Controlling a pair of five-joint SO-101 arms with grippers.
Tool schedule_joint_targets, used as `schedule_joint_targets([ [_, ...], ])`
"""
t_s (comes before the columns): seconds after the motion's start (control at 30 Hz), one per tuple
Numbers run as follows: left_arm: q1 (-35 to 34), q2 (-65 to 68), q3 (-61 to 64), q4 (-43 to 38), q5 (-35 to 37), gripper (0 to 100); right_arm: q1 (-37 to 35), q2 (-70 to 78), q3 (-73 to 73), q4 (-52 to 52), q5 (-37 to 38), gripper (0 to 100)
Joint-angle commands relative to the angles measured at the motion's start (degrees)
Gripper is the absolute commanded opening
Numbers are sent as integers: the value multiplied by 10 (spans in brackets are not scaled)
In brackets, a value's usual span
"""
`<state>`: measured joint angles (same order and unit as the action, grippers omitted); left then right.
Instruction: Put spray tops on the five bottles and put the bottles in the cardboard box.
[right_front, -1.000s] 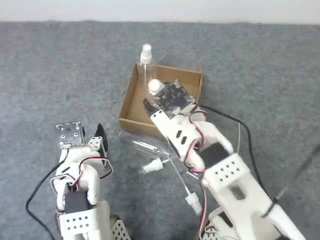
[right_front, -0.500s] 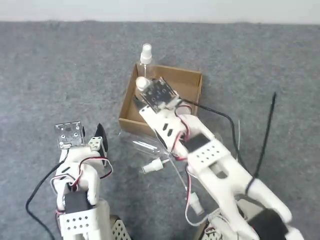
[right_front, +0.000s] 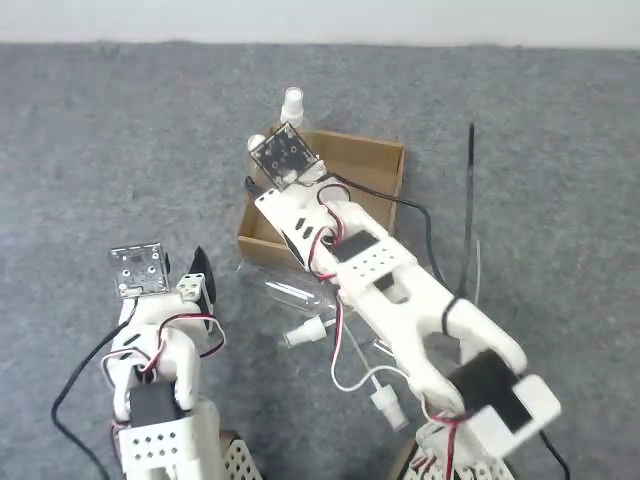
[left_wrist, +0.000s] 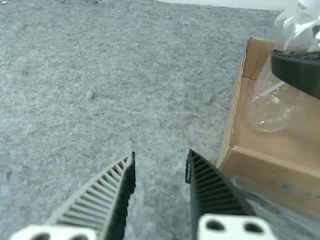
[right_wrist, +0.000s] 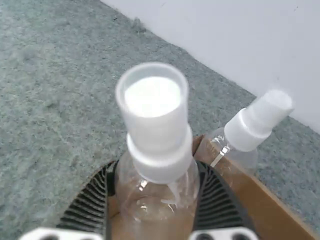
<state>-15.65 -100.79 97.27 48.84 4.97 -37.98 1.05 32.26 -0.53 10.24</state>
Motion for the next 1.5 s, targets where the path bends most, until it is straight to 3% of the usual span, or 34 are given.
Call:
schedule_joint_targets([
  [0.0, -1, -7, -6, -17, 5, 160, 11, 19, -77, -11, -42, 6],
  [0.5, -1, -7, -6, -16, 5, 158, 32, 87, -88, -30, -45, 9],
  [0.77, -1, -10, -6, -4, 5, 159, 32, 128, -88, -89, -45, 10],
  [1.27, -1, -10, -6, -4, 5, 159, 29, 129, -88, -61, -44, 12],
  [1.47, -1, -10, -6, -4, 5, 160, 29, 129, -88, -46, -44, 120],
])
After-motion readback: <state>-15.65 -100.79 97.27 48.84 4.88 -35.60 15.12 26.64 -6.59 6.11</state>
